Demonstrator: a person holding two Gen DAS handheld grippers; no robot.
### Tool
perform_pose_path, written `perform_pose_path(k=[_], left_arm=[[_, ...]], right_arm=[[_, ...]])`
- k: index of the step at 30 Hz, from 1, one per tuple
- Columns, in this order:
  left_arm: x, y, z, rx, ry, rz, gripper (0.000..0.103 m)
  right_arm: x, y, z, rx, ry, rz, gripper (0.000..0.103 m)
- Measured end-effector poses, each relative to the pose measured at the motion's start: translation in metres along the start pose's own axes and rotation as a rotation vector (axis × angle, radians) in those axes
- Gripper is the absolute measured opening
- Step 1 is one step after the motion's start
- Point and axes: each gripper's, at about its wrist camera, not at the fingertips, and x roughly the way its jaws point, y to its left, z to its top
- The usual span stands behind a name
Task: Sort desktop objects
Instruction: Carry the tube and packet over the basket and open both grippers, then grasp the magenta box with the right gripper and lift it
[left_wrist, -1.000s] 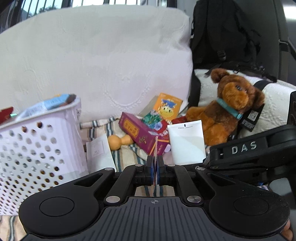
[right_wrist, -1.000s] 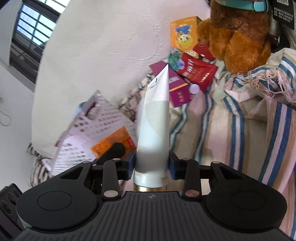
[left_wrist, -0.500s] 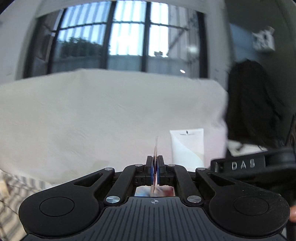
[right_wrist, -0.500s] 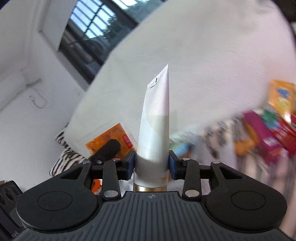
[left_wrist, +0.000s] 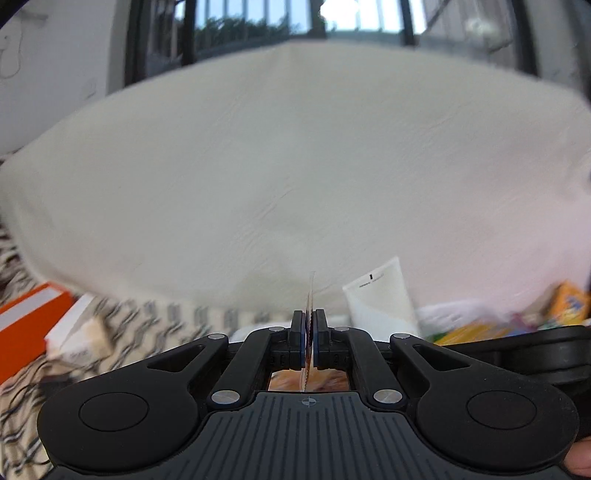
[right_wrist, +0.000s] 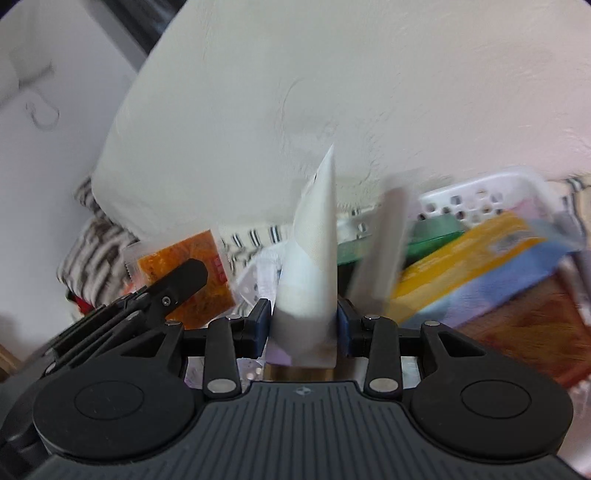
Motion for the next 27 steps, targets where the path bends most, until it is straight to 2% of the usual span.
perform_pose_path(k=[5, 6, 8, 9, 10, 12, 14, 16, 17, 18, 21, 23, 27], left_arm=[[0.04, 0.031, -0.026, 0.002, 0.221, 0.025, 0.0], [0.047, 0.035, -0.031, 0.002, 0.248, 0.031, 0.012], [0.057, 0.035, -0.047, 0.04, 0.3, 0.029, 0.009], [0.056, 0.027, -0.05, 0.097, 0.274, 0.06, 0.013], [0.052, 0.018, -0.053, 0.138, 0.248, 0.07, 0.021], [0.044, 0.014, -0.05, 0.12, 0.219, 0.047, 0.022], [0.036, 0.015, -0.045, 0.115, 0.185, 0.035, 0.024], [0.025, 0.014, -0.039, 0.122, 0.146, 0.038, 0.036], [0.019, 0.009, -0.033, 0.12, 0.127, 0.045, 0.047], [0.012, 0.008, -0.028, 0.12, 0.104, 0.055, 0.052], [-0.013, -0.004, -0.017, 0.112, 0.028, 0.1, 0.055], [-0.027, -0.01, -0.013, 0.086, -0.009, 0.069, 0.057], [-0.064, -0.046, -0.014, 0.031, -0.093, -0.035, 0.065]], right_arm=[[0.026, 0.025, -0.009, -0.123, 0.073, -0.09, 0.043], [0.028, 0.029, -0.01, -0.144, 0.083, -0.106, 0.043], [0.031, 0.033, -0.01, -0.192, 0.122, -0.129, 0.045], [0.032, 0.036, -0.012, -0.228, 0.146, -0.134, 0.047], [0.029, 0.038, -0.014, -0.247, 0.146, -0.142, 0.048], [0.016, 0.035, -0.011, -0.229, 0.121, -0.146, 0.063], [0.002, 0.028, -0.003, -0.19, 0.08, -0.105, 0.067], [-0.017, 0.02, 0.002, -0.153, 0.033, -0.071, 0.068], [-0.023, 0.014, 0.009, -0.136, 0.006, -0.052, 0.071], [-0.034, 0.008, 0.013, -0.114, -0.029, -0.028, 0.075], [-0.065, -0.01, 0.017, -0.048, -0.11, 0.032, 0.076], [-0.087, -0.026, 0.013, -0.013, -0.16, 0.064, 0.078], [-0.141, -0.077, -0.015, 0.059, -0.267, 0.054, 0.085]])
